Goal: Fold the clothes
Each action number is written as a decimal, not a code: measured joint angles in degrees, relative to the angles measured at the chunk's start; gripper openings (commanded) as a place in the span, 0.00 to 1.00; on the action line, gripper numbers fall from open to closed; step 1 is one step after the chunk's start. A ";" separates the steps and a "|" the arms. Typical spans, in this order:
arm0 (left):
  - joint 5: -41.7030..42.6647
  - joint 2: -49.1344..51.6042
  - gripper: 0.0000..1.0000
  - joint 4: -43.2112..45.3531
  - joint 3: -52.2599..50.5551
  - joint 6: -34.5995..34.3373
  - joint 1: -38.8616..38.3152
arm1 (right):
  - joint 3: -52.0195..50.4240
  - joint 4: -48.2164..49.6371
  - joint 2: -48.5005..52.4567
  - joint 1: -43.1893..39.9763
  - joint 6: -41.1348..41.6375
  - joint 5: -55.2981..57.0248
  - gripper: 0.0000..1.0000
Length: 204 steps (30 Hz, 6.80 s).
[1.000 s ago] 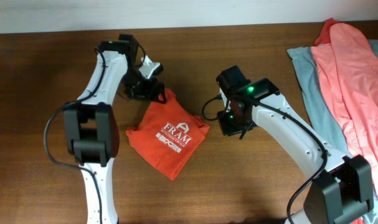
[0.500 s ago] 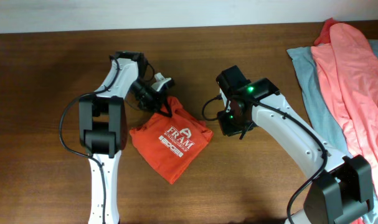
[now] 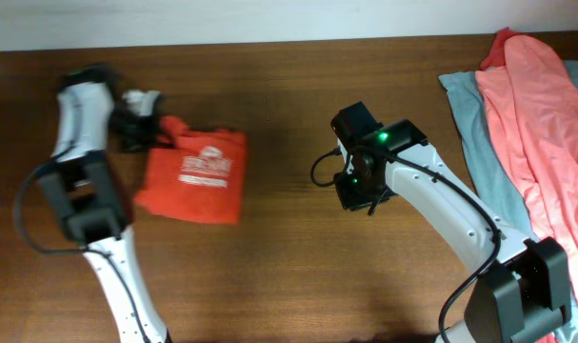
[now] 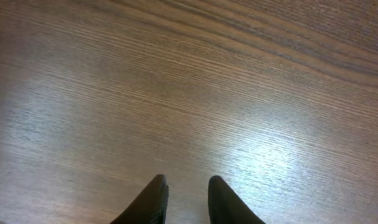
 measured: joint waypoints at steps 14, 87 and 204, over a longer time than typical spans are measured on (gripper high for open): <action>-12.70 -0.22 0.00 10.62 0.57 -1.95 21.16 | 0.00 -0.20 0.00 0.00 0.50 0.22 0.27; -29.49 -63.60 0.99 5.20 -38.34 -10.62 -21.94 | -8.68 1.14 -36.48 -20.20 -4.02 -6.97 0.99; -33.31 -134.38 0.99 56.04 -105.48 -10.36 -21.94 | -78.71 63.93 -96.98 -20.20 -13.53 -7.26 0.98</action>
